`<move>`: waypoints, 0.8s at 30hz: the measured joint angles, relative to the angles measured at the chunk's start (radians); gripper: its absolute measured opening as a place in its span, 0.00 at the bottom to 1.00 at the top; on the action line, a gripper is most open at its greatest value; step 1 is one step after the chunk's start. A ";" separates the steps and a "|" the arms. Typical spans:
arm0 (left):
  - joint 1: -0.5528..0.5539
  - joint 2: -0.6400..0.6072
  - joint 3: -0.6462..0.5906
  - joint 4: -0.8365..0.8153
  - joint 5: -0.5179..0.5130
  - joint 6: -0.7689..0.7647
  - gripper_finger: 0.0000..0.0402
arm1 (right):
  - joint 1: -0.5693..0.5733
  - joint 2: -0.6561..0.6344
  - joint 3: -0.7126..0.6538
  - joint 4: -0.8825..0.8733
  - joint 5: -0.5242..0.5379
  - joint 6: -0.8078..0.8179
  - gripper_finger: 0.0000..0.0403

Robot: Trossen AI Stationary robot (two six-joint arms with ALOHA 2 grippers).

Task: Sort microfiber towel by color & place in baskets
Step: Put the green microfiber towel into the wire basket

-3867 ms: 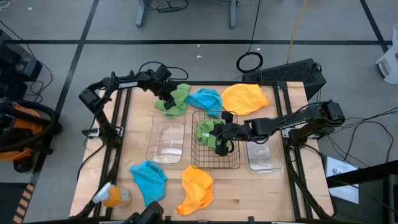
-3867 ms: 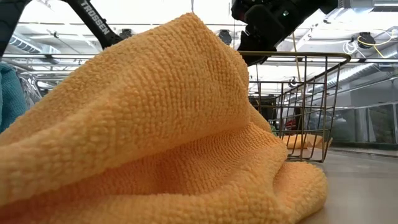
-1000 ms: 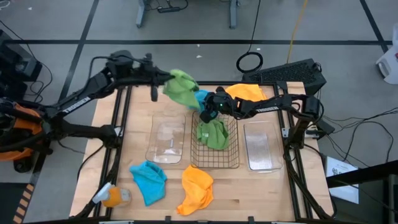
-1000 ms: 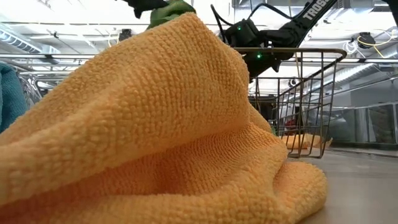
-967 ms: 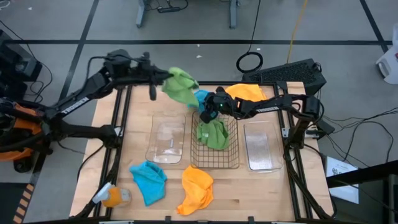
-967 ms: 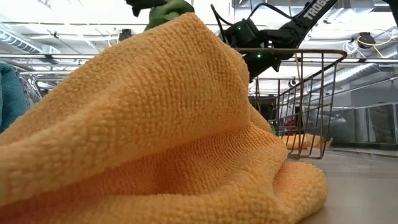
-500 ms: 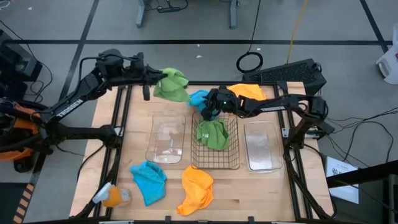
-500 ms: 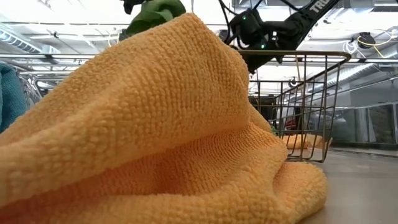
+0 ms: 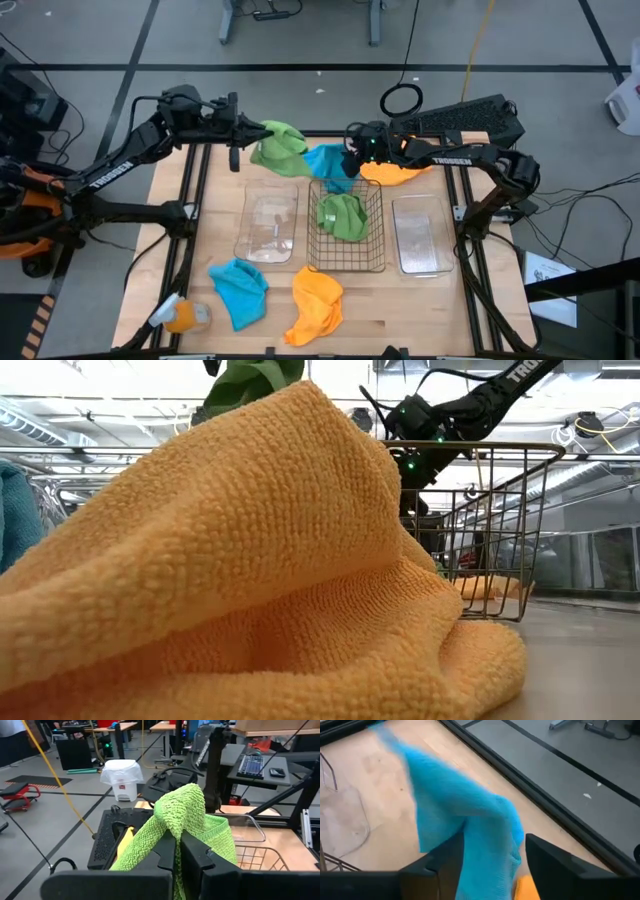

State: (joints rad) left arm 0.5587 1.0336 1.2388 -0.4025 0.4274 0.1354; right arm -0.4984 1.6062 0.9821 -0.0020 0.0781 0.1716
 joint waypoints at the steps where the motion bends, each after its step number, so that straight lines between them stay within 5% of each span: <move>1: -0.003 0.000 0.000 0.000 0.000 0.000 0.03 | 0.000 0.000 0.000 0.002 0.000 -0.005 0.52; 14: -0.067 0.006 -0.007 -0.018 -0.001 0.000 0.04 | 0.011 -0.036 0.139 -0.183 -0.002 -0.085 0.59; 24: -0.169 0.056 -0.012 -0.082 -0.001 0.002 0.04 | 0.312 -0.254 0.118 -0.188 0.002 -0.101 0.63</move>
State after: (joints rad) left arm 0.3900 1.0894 1.2270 -0.4840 0.4267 0.1378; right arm -0.1867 1.3522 1.0997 -0.1895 0.0803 0.0702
